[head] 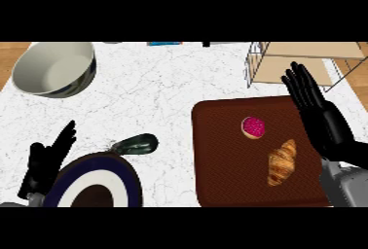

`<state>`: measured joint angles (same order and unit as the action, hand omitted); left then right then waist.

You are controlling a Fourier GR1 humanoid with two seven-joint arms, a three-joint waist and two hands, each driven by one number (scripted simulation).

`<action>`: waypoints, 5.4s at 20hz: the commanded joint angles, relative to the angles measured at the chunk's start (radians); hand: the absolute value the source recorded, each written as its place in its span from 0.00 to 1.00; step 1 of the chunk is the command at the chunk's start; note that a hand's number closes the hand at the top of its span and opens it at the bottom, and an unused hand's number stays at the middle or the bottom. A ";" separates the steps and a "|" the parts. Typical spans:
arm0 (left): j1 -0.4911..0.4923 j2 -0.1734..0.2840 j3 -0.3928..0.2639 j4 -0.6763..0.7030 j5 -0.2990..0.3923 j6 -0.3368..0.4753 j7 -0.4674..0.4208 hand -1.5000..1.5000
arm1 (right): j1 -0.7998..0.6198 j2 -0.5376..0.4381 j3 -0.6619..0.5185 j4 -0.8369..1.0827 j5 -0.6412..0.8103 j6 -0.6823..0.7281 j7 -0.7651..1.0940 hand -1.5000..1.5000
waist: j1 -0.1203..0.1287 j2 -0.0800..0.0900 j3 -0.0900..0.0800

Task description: Pick the cupcake from the tray and place it in the tiered shelf

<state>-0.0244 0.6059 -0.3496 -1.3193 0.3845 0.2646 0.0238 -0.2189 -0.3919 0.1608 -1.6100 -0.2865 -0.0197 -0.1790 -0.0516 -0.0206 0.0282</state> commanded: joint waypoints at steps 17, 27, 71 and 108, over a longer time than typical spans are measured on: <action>-0.193 -0.207 -0.086 -0.095 -0.123 0.051 -0.113 0.50 | -0.182 -0.007 -0.284 0.753 0.006 -0.057 -0.301 0.00 | 0.084 0.037 -0.024; -0.263 -0.193 -0.011 -0.058 -0.110 0.006 -0.046 0.50 | -0.284 -0.216 -0.117 0.803 0.141 0.346 -0.264 0.00 | 0.060 0.023 -0.029; -0.141 -0.353 0.144 -0.180 -0.348 -0.114 0.042 0.50 | -0.121 -0.022 0.033 -0.066 0.684 0.523 0.575 0.00 | 0.054 0.020 -0.028; -0.172 -0.466 0.322 -0.081 -0.476 -0.273 -0.034 0.50 | -0.169 0.127 -0.066 0.295 1.090 0.490 0.298 0.00 | 0.054 0.021 -0.028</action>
<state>-0.1973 0.1214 -0.0644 -1.4208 -0.0966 0.0235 0.0206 -0.3623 -0.2843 0.1049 -1.3646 0.7807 0.4760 0.1396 0.0022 0.0004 0.0001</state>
